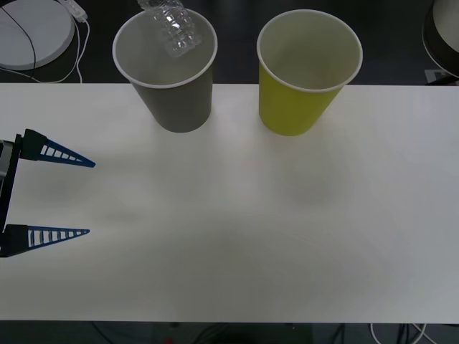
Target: Put the can into the green bin and the plastic bottle into the gray bin
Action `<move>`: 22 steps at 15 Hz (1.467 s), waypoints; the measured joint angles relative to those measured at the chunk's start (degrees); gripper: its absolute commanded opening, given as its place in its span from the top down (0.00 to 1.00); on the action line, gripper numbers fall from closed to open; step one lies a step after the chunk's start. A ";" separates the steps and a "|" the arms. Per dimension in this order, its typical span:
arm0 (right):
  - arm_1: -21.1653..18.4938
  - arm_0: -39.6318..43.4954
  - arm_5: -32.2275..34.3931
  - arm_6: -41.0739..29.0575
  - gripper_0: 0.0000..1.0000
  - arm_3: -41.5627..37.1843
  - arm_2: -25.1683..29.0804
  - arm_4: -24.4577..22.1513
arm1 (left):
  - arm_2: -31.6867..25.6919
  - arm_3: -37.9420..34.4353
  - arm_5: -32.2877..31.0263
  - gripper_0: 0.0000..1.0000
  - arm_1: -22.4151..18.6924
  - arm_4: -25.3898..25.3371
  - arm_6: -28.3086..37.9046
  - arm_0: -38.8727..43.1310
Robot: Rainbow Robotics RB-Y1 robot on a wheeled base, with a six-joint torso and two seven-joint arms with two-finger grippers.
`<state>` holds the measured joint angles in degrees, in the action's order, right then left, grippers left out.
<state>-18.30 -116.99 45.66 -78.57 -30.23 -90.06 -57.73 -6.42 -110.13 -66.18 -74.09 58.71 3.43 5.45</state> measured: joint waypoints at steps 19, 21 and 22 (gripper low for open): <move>-4.91 2.50 -1.40 4.71 0.00 -4.96 2.87 2.31 | 0.00 0.00 0.00 0.00 0.00 0.00 0.00 0.00; -8.08 3.35 -1.42 5.53 0.00 -9.23 4.32 2.55 | 0.00 0.00 0.00 0.00 0.00 0.00 0.00 0.00; -9.47 3.85 -1.39 6.26 0.00 -11.10 4.93 2.67 | 0.00 0.00 0.00 0.00 0.00 0.00 0.00 0.00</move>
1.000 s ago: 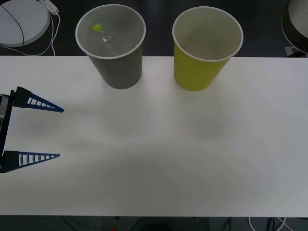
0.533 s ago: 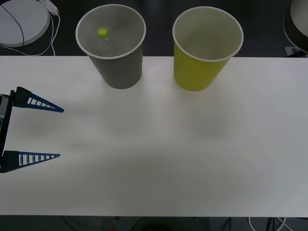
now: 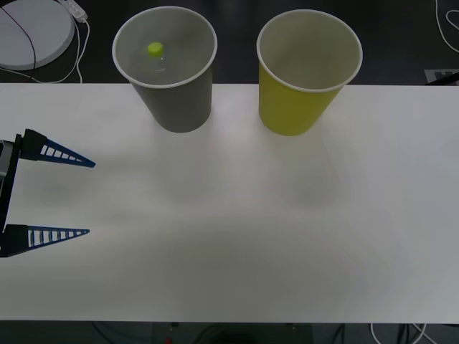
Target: Put the can into the green bin and the plastic bottle into the gray bin
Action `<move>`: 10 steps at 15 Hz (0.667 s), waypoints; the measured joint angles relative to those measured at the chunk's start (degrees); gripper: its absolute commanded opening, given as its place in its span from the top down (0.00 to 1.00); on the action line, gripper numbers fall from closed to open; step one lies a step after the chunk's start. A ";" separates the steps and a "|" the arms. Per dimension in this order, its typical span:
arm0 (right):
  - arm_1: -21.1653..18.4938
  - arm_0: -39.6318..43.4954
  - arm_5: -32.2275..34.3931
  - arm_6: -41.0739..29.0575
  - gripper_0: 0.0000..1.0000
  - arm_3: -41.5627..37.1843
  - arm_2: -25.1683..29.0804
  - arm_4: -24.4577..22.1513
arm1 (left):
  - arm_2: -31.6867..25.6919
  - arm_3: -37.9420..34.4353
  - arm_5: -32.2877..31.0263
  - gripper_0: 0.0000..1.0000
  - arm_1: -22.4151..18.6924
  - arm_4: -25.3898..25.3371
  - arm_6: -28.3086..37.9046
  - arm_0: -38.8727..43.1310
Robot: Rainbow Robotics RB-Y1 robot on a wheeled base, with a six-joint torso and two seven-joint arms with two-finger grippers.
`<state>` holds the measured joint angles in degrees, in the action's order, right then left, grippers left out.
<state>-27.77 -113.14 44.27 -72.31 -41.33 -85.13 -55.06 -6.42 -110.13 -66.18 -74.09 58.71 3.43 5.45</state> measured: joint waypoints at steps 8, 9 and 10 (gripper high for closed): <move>-13.11 4.87 -0.06 6.04 0.00 -16.69 4.20 1.89 | 0.00 0.00 0.00 0.00 0.00 0.00 0.00 0.00; -14.96 5.73 -0.06 6.64 0.00 -19.11 4.80 1.89 | 0.00 0.00 0.00 0.00 0.00 0.00 0.00 0.00; -16.88 6.66 -0.08 7.17 0.00 -21.41 5.50 1.89 | 0.00 0.00 0.00 0.00 0.00 0.00 0.00 0.00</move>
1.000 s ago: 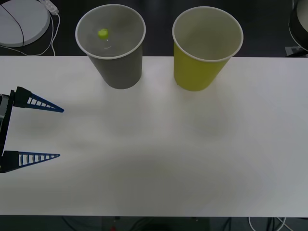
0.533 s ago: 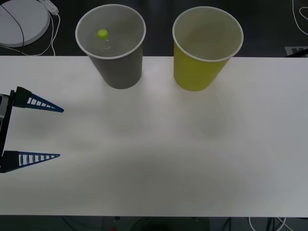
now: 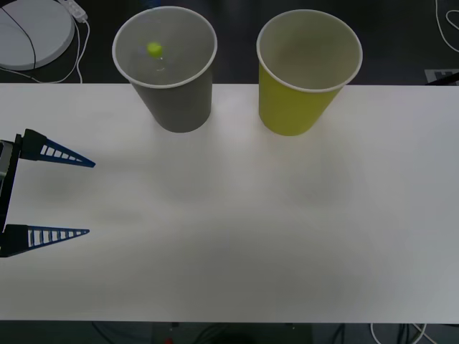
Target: Put the can into the green bin and the plastic bottle into the gray bin
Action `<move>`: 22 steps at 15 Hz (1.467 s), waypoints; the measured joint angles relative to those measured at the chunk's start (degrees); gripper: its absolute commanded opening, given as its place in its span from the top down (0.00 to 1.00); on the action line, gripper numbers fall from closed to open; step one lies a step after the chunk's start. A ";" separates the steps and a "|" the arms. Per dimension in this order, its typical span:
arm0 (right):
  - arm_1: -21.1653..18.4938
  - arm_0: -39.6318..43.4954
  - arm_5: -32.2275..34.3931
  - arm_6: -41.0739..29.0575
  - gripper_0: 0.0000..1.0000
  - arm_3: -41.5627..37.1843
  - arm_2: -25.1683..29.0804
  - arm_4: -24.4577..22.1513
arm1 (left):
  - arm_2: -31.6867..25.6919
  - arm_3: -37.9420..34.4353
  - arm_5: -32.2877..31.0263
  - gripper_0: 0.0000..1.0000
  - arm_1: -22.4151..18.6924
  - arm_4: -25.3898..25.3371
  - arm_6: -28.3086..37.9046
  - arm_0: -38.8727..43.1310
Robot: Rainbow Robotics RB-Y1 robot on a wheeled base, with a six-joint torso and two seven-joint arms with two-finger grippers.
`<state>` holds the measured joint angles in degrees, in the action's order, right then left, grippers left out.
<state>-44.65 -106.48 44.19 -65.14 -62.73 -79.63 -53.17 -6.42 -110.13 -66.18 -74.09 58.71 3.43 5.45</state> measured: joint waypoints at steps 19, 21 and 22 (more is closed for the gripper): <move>-31.76 39.83 -3.34 23.02 0.00 -41.16 28.24 -4.18 | 0.00 0.00 0.00 0.00 0.00 0.00 0.00 0.00; -32.30 46.48 -3.33 27.69 0.00 -42.74 33.27 -4.21 | 0.00 0.00 0.00 0.00 0.00 0.00 0.00 0.00; -32.41 49.81 -3.34 29.83 0.00 -43.45 35.74 -4.21 | 0.00 0.00 0.00 0.00 0.00 0.00 0.00 0.00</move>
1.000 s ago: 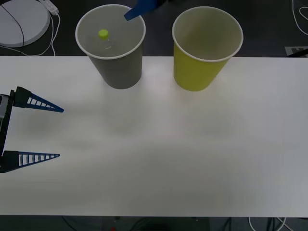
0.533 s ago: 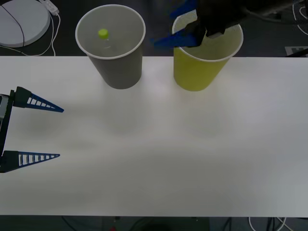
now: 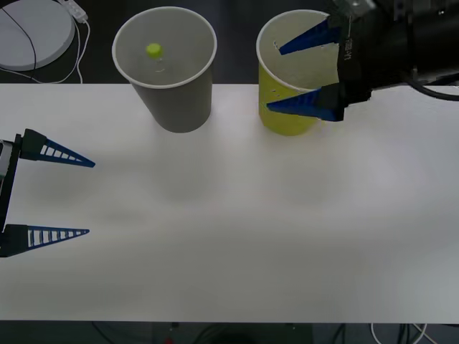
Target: Put the can into the green bin and the plastic bottle into the gray bin
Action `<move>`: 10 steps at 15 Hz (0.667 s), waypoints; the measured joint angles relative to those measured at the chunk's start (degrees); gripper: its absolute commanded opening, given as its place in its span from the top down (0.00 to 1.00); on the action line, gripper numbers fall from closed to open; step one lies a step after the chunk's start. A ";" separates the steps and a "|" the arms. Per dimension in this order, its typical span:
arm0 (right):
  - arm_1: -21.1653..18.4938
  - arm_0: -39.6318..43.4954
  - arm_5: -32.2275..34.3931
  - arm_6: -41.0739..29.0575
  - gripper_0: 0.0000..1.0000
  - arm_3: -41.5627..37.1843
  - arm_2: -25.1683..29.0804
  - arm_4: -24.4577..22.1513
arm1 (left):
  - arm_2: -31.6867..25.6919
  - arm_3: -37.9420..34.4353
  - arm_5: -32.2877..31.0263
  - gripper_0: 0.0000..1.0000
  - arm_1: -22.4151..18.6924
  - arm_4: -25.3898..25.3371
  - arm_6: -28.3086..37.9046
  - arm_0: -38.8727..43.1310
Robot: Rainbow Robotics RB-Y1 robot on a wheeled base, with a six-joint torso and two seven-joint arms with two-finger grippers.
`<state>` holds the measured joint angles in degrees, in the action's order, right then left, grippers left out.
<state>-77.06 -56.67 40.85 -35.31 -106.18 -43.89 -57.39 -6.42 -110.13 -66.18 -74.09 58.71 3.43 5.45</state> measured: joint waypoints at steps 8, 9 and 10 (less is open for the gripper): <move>0.13 24.90 0.08 11.92 0.00 -7.94 18.98 -3.12 | 0.00 0.00 0.00 0.00 0.00 0.00 0.00 0.00; 0.52 28.59 0.11 12.03 0.00 -9.56 22.09 -4.40 | 0.00 0.00 0.00 0.00 0.00 0.00 0.00 0.00; 1.11 33.04 0.19 12.11 0.00 -11.38 25.70 -5.85 | 0.00 0.00 0.00 0.00 0.00 0.00 0.00 0.00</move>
<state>-75.95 -23.62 41.04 -23.20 -117.56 -18.19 -63.24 -6.42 -110.13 -66.18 -74.09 58.71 3.43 5.45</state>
